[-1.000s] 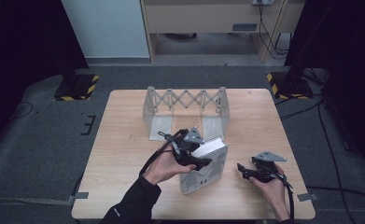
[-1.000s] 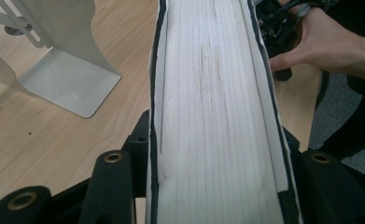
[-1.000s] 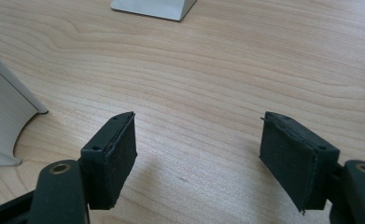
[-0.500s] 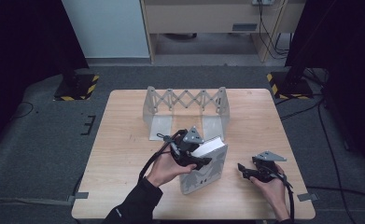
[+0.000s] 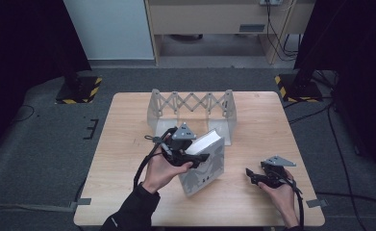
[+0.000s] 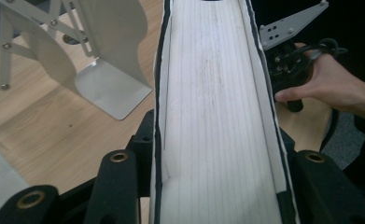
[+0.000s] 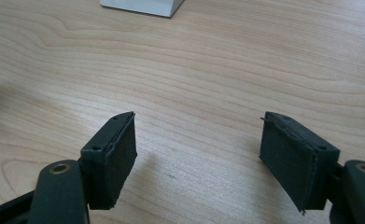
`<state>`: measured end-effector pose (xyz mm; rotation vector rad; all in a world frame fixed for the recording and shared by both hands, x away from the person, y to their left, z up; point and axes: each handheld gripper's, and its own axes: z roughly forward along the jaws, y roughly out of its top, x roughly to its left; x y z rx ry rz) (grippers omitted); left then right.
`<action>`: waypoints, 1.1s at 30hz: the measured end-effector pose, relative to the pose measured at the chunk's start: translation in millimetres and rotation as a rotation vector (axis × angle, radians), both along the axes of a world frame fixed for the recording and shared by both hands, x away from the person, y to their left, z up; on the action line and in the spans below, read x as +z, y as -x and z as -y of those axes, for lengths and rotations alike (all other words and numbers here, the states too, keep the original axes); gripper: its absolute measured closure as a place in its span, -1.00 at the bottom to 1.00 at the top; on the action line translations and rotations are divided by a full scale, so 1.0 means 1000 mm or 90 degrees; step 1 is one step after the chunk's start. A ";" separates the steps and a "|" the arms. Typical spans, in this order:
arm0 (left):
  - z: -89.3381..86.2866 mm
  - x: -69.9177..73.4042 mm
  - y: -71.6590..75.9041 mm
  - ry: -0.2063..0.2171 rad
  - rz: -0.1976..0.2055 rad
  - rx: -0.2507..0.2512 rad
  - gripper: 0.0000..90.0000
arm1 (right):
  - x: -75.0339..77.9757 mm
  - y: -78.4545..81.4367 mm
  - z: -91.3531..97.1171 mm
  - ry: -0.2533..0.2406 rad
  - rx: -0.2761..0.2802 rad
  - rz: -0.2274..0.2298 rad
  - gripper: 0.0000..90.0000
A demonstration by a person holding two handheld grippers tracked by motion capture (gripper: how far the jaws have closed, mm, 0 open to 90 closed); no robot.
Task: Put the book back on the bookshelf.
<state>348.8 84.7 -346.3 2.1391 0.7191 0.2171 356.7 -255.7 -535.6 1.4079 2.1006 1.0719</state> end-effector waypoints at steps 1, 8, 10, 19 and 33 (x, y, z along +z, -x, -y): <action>-0.003 0.000 0.000 -0.004 0.002 0.003 0.16 | 0.000 0.000 0.000 0.000 -0.002 -0.003 -0.40; -0.031 -0.002 0.000 -0.006 -0.003 0.048 0.16 | -0.001 -0.001 0.004 0.031 -0.033 -0.004 -0.52; -0.040 -0.001 0.001 -0.010 -0.003 0.066 0.16 | -0.001 -0.001 0.005 0.035 -0.042 -0.009 -0.58; -0.074 0.002 -0.003 -0.019 0.001 0.135 0.16 | -0.002 -0.004 0.014 0.048 -0.074 -0.028 -0.85; -0.103 0.013 -0.023 -0.025 0.007 0.242 0.16 | -0.004 -0.005 0.017 0.074 -0.085 -0.040 -0.96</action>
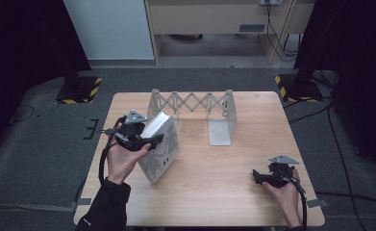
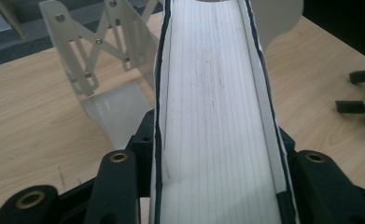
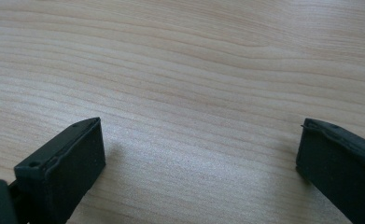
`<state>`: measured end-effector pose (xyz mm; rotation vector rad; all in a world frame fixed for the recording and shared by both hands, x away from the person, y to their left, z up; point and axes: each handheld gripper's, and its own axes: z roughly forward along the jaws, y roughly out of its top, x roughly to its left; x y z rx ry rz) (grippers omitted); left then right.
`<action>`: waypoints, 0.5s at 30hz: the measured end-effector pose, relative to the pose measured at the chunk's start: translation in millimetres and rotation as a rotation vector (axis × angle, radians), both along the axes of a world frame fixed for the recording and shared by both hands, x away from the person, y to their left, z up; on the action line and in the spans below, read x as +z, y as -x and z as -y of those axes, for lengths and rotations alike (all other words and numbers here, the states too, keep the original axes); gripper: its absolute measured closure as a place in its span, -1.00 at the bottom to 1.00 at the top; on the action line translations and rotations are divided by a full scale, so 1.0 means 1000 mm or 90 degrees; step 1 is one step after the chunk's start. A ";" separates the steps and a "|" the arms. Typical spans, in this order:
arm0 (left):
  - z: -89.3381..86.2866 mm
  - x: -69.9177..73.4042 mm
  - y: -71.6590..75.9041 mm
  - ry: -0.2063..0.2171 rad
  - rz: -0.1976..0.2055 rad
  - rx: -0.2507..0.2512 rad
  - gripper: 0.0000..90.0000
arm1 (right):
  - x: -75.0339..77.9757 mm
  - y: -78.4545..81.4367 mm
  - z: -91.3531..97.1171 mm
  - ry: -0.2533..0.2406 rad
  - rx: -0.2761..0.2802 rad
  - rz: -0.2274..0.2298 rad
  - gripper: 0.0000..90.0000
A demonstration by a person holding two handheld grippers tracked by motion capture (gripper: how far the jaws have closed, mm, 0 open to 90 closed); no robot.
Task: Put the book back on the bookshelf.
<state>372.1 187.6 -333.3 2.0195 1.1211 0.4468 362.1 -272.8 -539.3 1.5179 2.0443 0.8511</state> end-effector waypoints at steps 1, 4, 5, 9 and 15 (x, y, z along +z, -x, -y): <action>-0.002 0.000 -0.002 0.001 0.001 0.008 0.16 | 0.000 0.000 0.000 0.000 0.000 0.000 -0.96; -0.006 0.000 -0.011 0.001 -0.002 0.030 0.16 | 0.000 0.000 0.000 0.000 0.000 0.000 -0.97; -0.007 0.000 -0.015 0.000 -0.003 0.039 0.16 | 0.000 0.000 0.000 0.000 0.000 -0.001 -0.97; -0.008 -0.003 -0.028 -0.007 -0.001 0.059 0.16 | 0.000 0.000 0.000 0.000 0.000 0.000 -0.97; -0.007 -0.004 -0.046 0.005 -0.012 0.084 0.16 | 0.000 0.000 0.000 0.000 -0.001 0.000 -0.97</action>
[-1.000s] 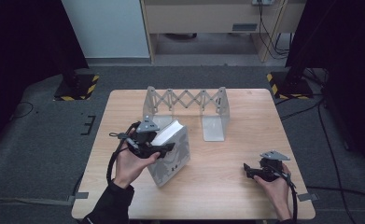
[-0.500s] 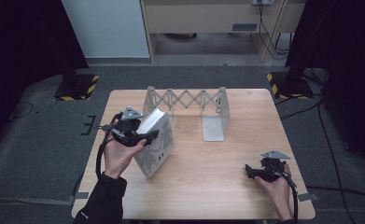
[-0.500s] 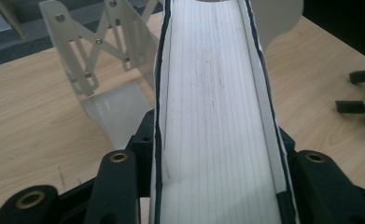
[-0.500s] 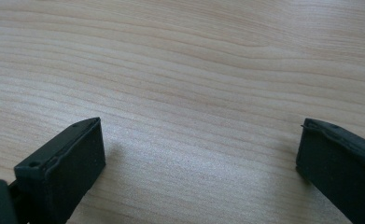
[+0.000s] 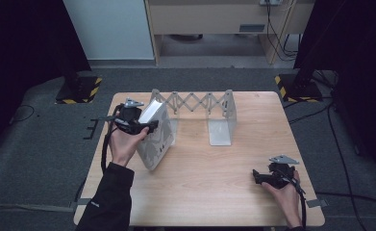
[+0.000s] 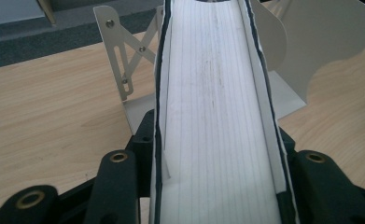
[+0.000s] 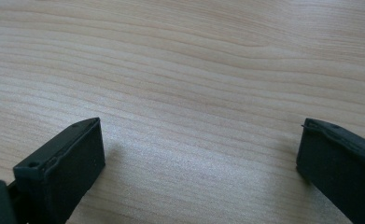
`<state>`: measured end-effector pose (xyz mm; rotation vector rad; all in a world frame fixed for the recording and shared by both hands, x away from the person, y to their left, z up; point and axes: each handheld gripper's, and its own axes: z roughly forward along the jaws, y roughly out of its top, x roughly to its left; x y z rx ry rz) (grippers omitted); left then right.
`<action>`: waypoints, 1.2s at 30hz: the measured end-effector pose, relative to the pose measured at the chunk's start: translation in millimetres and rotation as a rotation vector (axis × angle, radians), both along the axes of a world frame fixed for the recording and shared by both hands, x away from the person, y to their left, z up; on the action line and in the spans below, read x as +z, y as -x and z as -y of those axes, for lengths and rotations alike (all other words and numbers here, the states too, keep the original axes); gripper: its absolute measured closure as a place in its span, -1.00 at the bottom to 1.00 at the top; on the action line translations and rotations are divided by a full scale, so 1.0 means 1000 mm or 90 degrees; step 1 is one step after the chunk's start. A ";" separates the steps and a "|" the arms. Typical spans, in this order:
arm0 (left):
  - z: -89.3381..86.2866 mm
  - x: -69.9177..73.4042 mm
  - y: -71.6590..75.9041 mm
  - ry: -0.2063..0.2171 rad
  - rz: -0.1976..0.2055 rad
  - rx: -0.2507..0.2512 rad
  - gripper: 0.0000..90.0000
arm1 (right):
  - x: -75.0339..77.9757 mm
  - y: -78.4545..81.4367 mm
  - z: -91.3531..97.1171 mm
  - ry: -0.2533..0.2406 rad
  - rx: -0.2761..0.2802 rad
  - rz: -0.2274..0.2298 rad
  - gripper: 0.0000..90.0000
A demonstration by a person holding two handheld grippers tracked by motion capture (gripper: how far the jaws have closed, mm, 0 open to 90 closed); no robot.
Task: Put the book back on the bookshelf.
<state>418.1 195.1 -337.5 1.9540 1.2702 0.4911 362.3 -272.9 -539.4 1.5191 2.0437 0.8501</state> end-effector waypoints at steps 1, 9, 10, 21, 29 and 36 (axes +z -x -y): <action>0.001 0.000 -0.003 -0.002 0.000 0.002 0.16 | 0.000 0.000 0.000 -0.001 0.000 0.000 -0.97; 0.006 -0.002 -0.025 0.000 0.005 0.042 0.15 | 0.000 0.000 0.000 0.000 0.000 0.000 -0.97; 0.006 -0.002 -0.028 0.000 0.004 0.045 0.15 | 0.000 0.000 0.000 0.000 0.000 0.000 -0.97; 0.021 -0.008 -0.058 -0.014 0.002 0.080 0.15 | 0.000 0.000 0.000 0.000 0.000 0.000 -0.97; 0.029 -0.015 -0.072 -0.006 -0.010 0.104 0.15 | 0.000 0.000 0.000 0.000 0.000 0.000 -0.97; 0.038 -0.025 -0.080 -0.020 -0.013 0.121 0.15 | 0.000 0.000 0.000 0.000 0.000 0.000 -0.97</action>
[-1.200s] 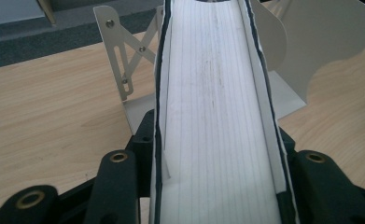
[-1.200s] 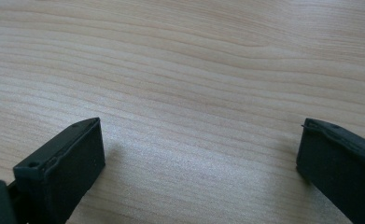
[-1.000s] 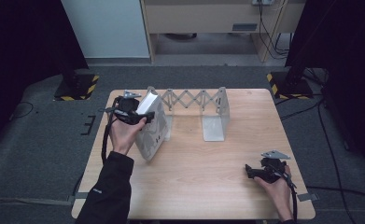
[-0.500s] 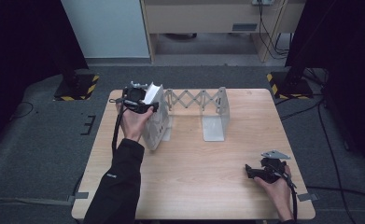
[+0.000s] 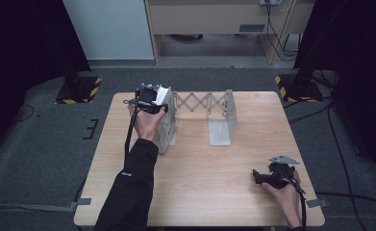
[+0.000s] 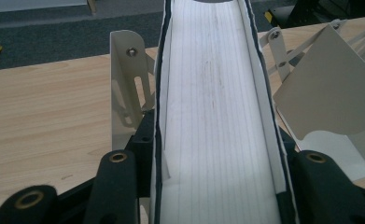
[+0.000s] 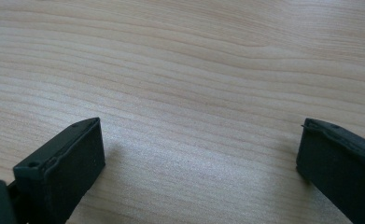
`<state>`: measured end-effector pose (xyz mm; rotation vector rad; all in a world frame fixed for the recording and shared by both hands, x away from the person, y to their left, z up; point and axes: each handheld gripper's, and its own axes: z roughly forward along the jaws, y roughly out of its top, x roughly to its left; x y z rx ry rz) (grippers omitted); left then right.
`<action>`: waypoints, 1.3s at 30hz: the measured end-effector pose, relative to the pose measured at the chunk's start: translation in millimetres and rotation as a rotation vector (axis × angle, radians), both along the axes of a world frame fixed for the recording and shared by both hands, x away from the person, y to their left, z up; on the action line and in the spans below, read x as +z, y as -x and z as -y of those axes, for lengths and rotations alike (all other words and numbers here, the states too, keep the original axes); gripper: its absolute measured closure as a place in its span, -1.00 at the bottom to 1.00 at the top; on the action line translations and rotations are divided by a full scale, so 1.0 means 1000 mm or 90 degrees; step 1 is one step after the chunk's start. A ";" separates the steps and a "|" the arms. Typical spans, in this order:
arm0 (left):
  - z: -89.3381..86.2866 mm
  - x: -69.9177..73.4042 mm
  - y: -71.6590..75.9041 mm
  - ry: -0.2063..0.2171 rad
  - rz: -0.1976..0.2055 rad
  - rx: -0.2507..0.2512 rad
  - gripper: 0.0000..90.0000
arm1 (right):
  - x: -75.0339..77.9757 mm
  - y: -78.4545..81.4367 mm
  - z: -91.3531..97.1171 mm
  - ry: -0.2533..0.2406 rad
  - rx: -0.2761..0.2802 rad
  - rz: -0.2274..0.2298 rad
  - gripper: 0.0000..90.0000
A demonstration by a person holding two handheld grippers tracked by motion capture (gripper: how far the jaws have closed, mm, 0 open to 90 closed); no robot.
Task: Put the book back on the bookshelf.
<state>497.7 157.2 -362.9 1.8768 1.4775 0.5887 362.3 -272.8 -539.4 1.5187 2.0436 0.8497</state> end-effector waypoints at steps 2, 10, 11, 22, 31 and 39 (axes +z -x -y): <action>0.001 -0.003 -0.002 0.003 0.003 0.003 0.15 | 0.000 0.000 0.000 -0.001 0.000 0.000 -0.97; 0.006 -0.008 -0.010 0.005 0.008 0.022 0.15 | 0.000 0.000 0.000 0.000 0.000 -0.001 -0.97; 0.006 -0.008 -0.011 0.004 0.009 0.024 0.15 | 0.000 0.000 0.000 -0.001 0.000 -0.001 -0.97; 0.016 -0.009 -0.018 -0.009 0.007 0.024 0.12 | 0.000 0.000 0.000 -0.001 0.000 0.000 -0.97; 0.009 -0.018 -0.008 0.039 0.071 -0.002 -0.13 | 0.000 0.000 0.000 0.000 0.000 0.001 -0.97; -0.004 -0.030 0.021 0.054 0.103 -0.030 -0.32 | 0.000 0.000 0.000 0.000 0.000 0.000 -0.97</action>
